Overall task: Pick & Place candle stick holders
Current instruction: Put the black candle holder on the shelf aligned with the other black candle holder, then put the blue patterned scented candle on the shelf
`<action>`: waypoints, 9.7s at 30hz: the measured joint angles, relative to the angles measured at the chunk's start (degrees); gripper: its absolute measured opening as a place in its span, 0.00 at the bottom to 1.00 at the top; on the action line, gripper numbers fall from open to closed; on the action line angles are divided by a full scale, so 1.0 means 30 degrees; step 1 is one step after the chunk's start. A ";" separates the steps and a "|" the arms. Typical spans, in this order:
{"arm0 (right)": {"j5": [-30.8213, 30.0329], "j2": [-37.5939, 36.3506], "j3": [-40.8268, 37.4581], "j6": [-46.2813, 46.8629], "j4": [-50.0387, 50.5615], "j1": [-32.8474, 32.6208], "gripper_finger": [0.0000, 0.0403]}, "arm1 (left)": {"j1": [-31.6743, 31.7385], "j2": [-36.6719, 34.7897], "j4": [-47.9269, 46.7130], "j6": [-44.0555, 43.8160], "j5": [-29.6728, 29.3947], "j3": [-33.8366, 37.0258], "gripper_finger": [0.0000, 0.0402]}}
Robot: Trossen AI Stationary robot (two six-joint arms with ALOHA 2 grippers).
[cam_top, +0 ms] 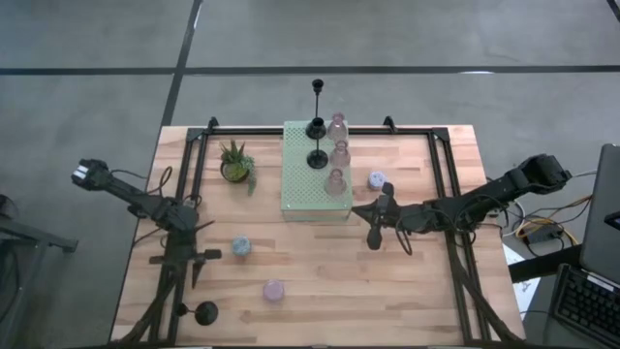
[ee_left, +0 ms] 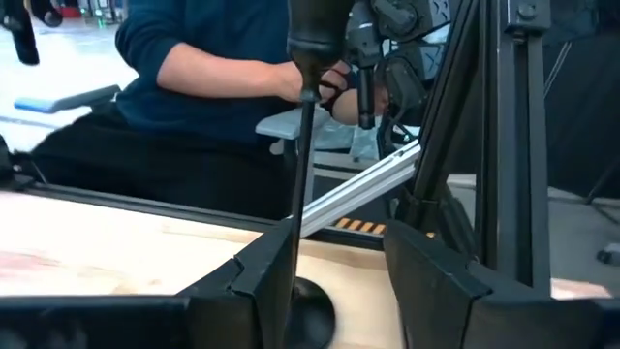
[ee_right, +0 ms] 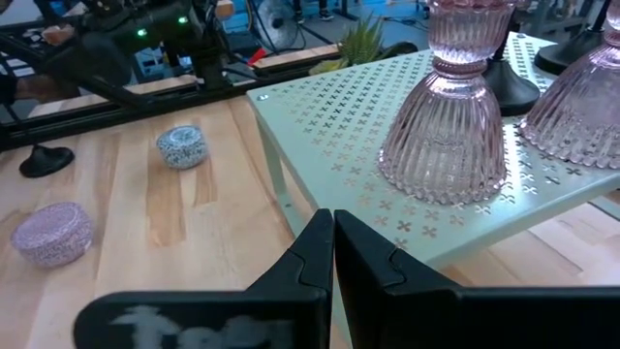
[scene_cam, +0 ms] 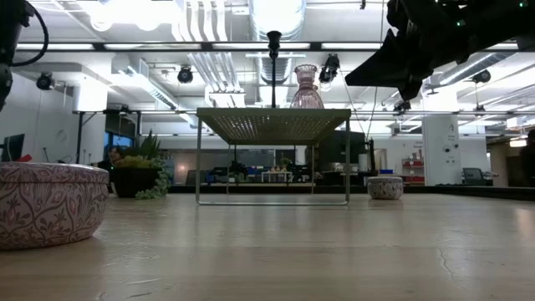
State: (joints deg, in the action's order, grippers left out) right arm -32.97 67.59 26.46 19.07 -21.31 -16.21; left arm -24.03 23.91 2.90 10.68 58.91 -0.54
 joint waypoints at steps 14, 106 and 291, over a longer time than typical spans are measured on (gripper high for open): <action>0.0000 0.0007 -0.0002 0.0000 0.0003 -0.0005 0.02 | -0.1641 0.2419 0.2527 0.0119 -0.2010 0.0022 0.41; 0.0007 0.0007 -0.0002 0.0000 -0.0003 -0.0005 0.02 | -0.7164 1.3852 1.6800 -0.4208 -1.6860 -0.2892 0.04; 0.0007 0.0007 -0.0001 0.0000 -0.0001 -0.0003 0.02 | 1.0462 1.1360 0.1861 -0.6424 -2.0281 -1.2029 0.50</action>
State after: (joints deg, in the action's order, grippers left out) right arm -32.95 67.61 26.46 19.07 -21.31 -16.22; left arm 7.36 57.99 8.48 -8.60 -1.94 -36.62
